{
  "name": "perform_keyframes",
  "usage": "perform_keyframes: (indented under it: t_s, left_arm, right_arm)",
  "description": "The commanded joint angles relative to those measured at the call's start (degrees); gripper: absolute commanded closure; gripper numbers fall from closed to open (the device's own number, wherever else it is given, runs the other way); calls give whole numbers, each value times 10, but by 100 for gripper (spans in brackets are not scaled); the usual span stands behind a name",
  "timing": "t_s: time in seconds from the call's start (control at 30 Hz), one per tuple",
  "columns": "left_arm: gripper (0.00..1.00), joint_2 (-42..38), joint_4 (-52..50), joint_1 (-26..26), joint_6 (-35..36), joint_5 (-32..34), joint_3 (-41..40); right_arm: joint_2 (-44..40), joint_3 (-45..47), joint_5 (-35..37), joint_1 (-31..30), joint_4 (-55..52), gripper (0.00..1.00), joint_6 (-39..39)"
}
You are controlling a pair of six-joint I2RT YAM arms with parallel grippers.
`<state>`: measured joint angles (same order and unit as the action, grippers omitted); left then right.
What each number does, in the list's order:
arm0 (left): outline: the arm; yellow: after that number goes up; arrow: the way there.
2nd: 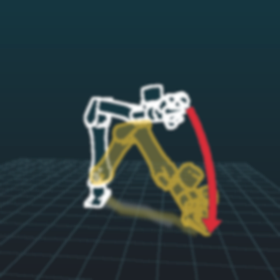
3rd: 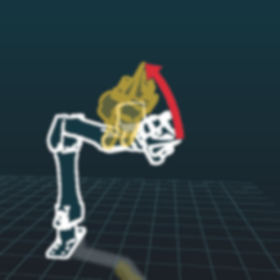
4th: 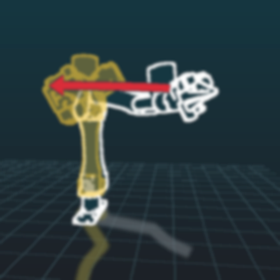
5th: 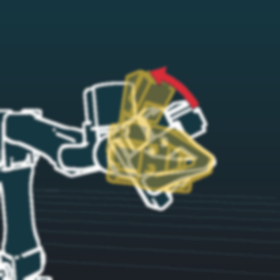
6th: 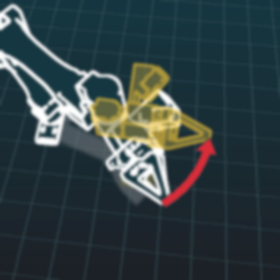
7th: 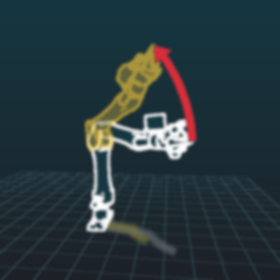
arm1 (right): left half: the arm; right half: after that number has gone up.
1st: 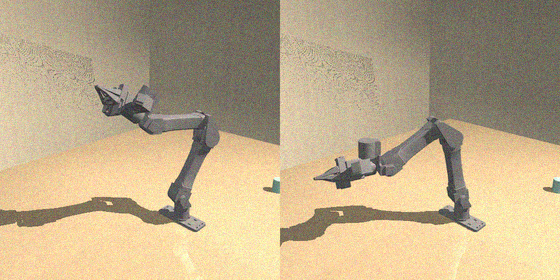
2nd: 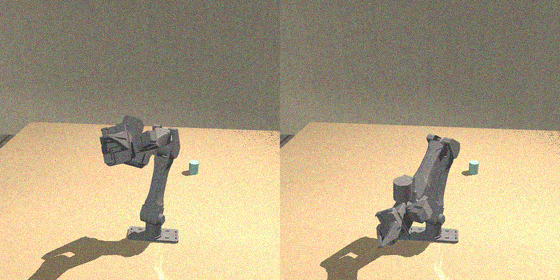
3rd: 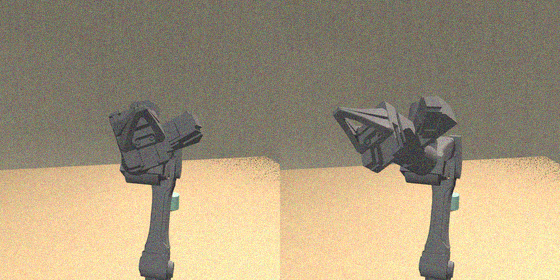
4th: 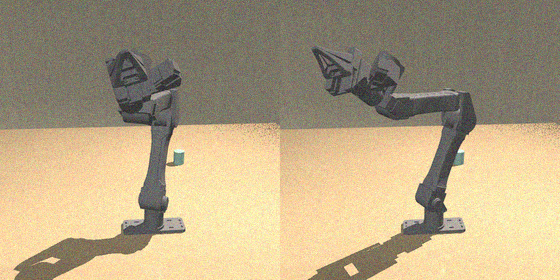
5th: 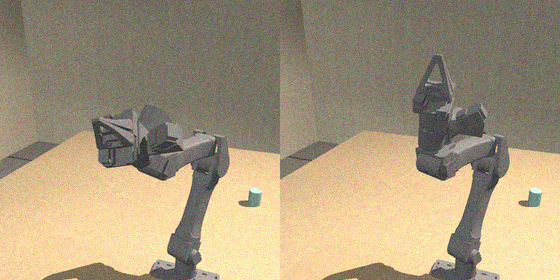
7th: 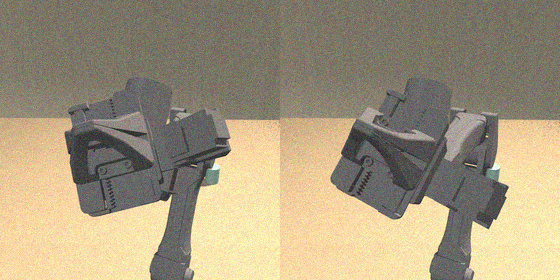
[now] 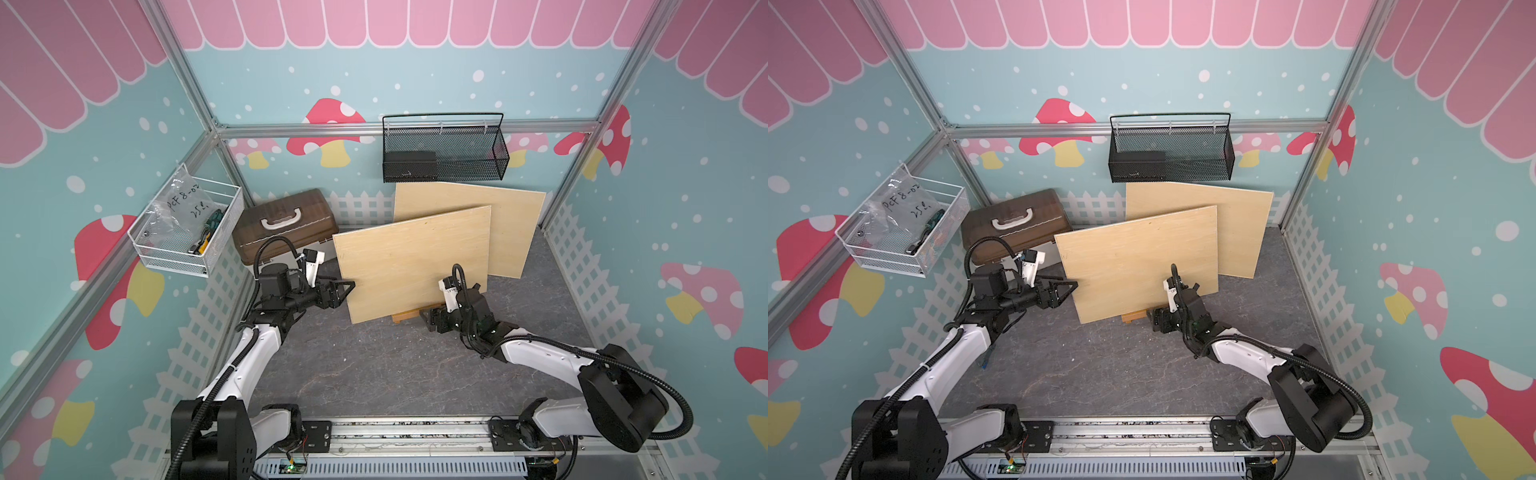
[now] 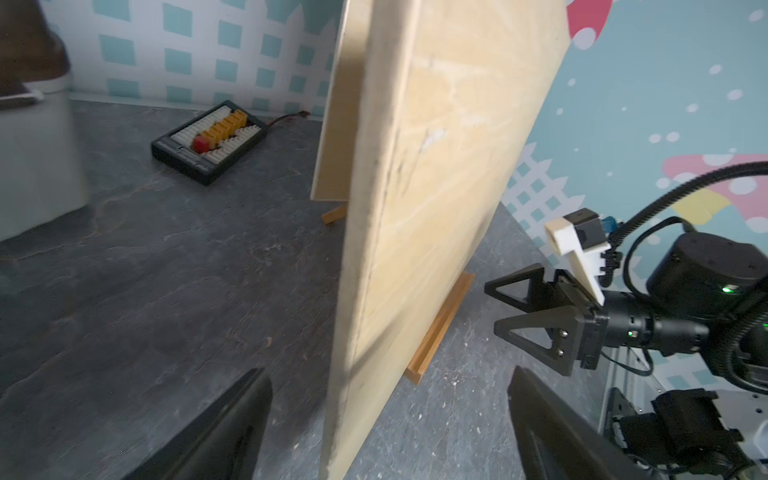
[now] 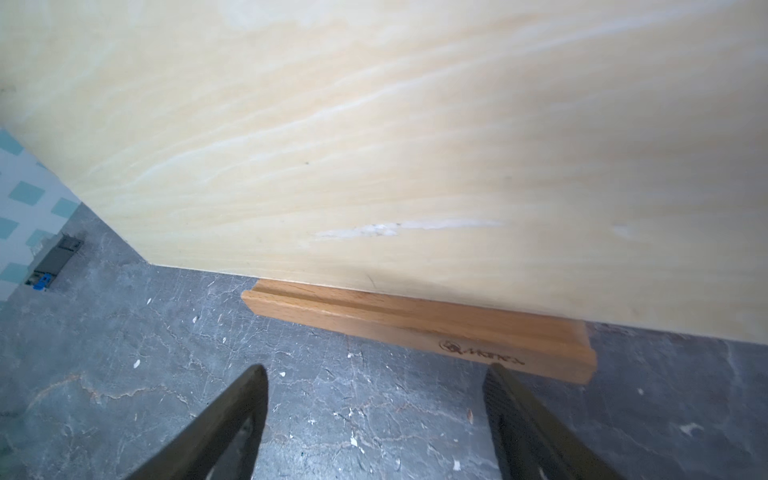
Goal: Disassemble the easel
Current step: Pick up the drawing board from the easel.
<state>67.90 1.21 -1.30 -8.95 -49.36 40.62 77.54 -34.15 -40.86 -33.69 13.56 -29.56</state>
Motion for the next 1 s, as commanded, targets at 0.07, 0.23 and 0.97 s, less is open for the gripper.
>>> perform_keyframes:
  t_s: [0.07, 0.23, 0.97]
  left_arm:
    - [22, 33, 91, 20, -5, -45, -13]
    - [38, 75, 152, 21, -28, -57, -16]
    - [73, 155, 243, 36, -63, -98, -21]
  right_arm:
    - [-15, 19, -37, 48, -9, 2, 51]
    - [-20, 24, -88, 99, -7, 0, 80]
    - [17, 49, -173, 200, 74, 0, 107]
